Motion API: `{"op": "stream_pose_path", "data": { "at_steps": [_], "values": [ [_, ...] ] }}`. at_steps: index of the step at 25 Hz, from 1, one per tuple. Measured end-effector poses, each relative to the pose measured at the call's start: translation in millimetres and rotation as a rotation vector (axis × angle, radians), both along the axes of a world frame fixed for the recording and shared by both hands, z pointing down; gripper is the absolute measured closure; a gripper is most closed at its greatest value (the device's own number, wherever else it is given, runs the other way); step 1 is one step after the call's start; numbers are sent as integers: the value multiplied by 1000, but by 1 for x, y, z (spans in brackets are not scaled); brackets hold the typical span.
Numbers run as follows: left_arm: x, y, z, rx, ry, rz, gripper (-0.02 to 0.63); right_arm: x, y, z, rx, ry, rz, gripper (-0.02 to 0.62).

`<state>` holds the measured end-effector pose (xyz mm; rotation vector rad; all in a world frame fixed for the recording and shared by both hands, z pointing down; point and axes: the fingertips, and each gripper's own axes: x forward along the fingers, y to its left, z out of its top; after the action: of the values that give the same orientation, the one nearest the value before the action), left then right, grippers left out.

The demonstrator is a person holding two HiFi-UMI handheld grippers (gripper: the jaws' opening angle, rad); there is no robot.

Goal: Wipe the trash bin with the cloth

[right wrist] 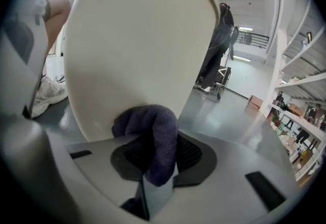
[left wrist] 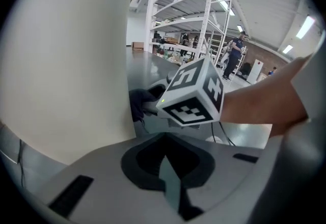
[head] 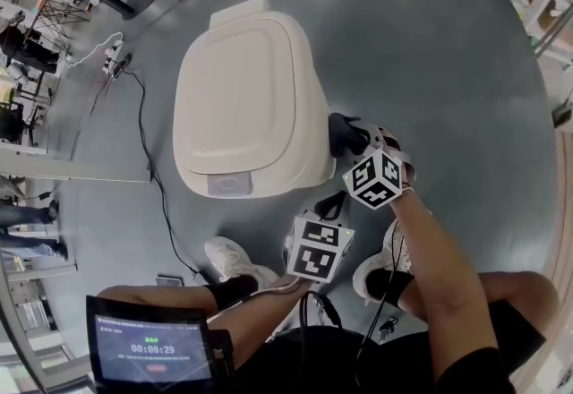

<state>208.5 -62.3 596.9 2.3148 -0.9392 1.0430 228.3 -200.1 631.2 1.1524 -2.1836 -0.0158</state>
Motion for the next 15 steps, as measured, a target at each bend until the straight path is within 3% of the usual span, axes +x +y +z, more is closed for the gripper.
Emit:
{"op": "stream_pose_path", "data": {
  "at_steps": [8, 13, 15],
  "values": [
    [18, -30, -15, 72, 59, 22, 609, 10, -51, -106, 257, -66, -74, 506],
    [31, -40, -51, 141, 140, 21, 609, 16, -58, -172, 343, -194, -40, 506],
    [31, -43, -58, 172, 148, 14, 609, 15, -57, -188, 362, -201, -58, 506]
  ]
}}
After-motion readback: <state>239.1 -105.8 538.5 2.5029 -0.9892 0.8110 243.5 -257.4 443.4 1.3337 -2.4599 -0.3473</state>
